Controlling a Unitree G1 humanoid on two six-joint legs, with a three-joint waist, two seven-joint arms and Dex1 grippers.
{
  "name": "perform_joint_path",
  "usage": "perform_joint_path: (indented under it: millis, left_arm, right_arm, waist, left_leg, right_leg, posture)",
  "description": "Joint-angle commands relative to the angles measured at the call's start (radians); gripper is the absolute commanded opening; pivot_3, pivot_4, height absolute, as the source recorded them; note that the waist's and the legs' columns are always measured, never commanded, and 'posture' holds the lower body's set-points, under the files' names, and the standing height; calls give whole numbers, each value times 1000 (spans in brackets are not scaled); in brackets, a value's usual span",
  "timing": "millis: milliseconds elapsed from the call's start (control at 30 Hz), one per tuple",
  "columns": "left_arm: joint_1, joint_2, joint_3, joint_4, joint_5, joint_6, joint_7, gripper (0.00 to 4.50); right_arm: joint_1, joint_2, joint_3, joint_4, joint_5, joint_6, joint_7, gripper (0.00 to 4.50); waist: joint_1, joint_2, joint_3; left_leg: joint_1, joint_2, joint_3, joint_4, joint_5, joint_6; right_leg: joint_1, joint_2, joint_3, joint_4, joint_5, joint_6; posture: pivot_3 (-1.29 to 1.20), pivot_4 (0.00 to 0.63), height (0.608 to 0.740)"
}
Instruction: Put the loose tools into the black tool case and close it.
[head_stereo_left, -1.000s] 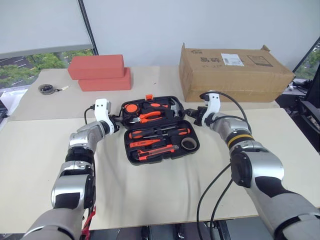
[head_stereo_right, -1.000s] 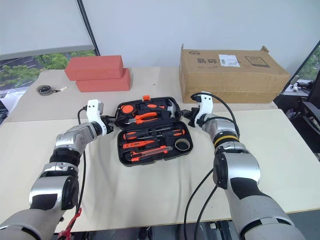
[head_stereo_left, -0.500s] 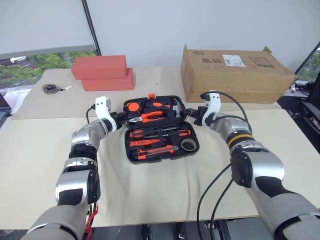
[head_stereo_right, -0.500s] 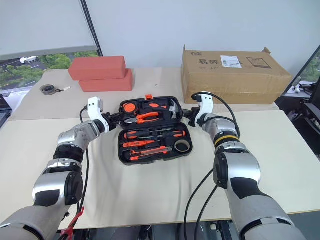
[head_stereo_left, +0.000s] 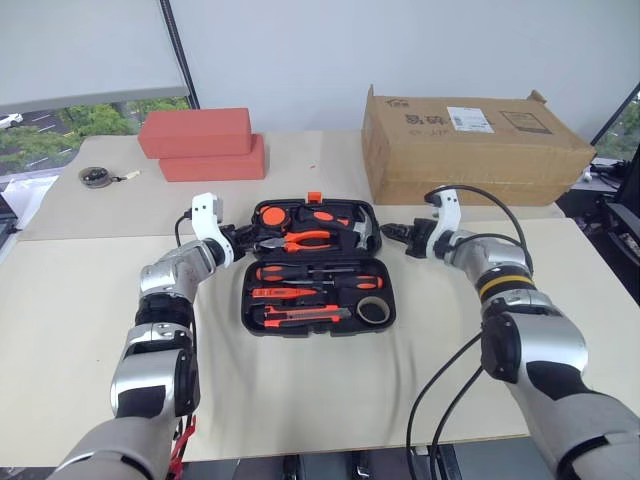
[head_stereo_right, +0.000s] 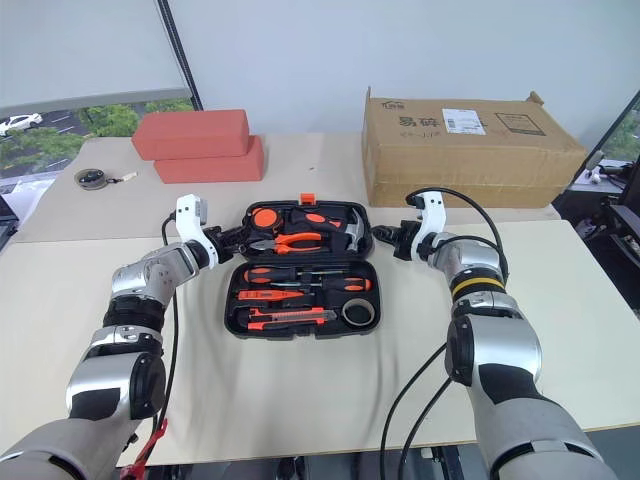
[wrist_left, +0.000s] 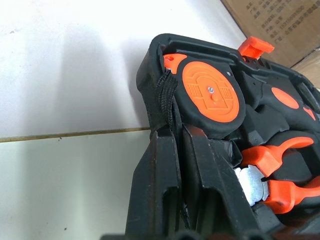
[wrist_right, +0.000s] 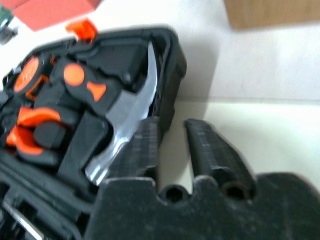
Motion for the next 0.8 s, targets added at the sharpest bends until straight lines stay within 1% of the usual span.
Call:
perform_joint_path:
  millis: [33,200,367,500,533,633,700,800]
  left_arm:
    - [12,-17,-19,0,5,8,-13,0]
    - [4,-20,-18,8,8,3,-12,0]
    - [-1,-16,-15,5,7,5,-10,0]
    - [8,-9,-12,-11,4,13,-9,0]
    - [13,-7,-13,-20,3,18,-12,0]
    - [33,1,-25,-60,-6,44,-44,0]
    - [75,18,-49,-150,-30,93,-109,0]
    - [147,75,-64,-314,-92,185,-214,0]
  right_arm:
    - [1,2,-11,-78,37,50,-15,1509]
    - [-5,23,-20,-87,62,71,-29,1509]
    - [-6,27,-9,-80,52,40,-42,1509]
    - [-9,22,-12,-78,60,41,-37,470]
    - [-10,21,-12,-80,61,41,-36,61]
    - [-10,21,-10,-86,63,45,-32,23]
    - [-7,20,-6,-98,64,49,-24,23]
    - [2,10,-1,-124,72,50,2,23]
  waist:
    - [0,0,0]
    - [1,0,0]
    - [2,0,0]
    - [1,0,0]
    - [1,0,0]
    - [1,0,0]
    - [0,0,0]
    - [-1,0,0]
  left_leg:
    - [0,0,0,0,0,0]
    - [0,0,0,0,0,0]
    - [0,0,0,0,0,0]
    - [0,0,0,0,0,0]
    - [0,0,0,0,0,0]
    - [0,0,0,0,0,0]
    - [0,0,0,0,0,0]
    - [0,0,0,0,0,0]
  right_leg:
    - [0,0,0,0,0,0]
    - [0,0,0,-1,0,0]
    - [0,0,0,0,0,0]
    - [0,0,0,0,0,0]
    - [0,0,0,0,0,0]
    - [0,0,0,-1,0,0]
    - [0,0,0,-1,0,0]
    - [-1,0,0,0,0,0]
  posture:
    - [0,150,712]
    - [0,150,712]
    - [0,150,712]
    - [0,150,712]
    - [0,150,712]
    - [0,150,712]
    - [0,150,712]
    - [0,150,712]
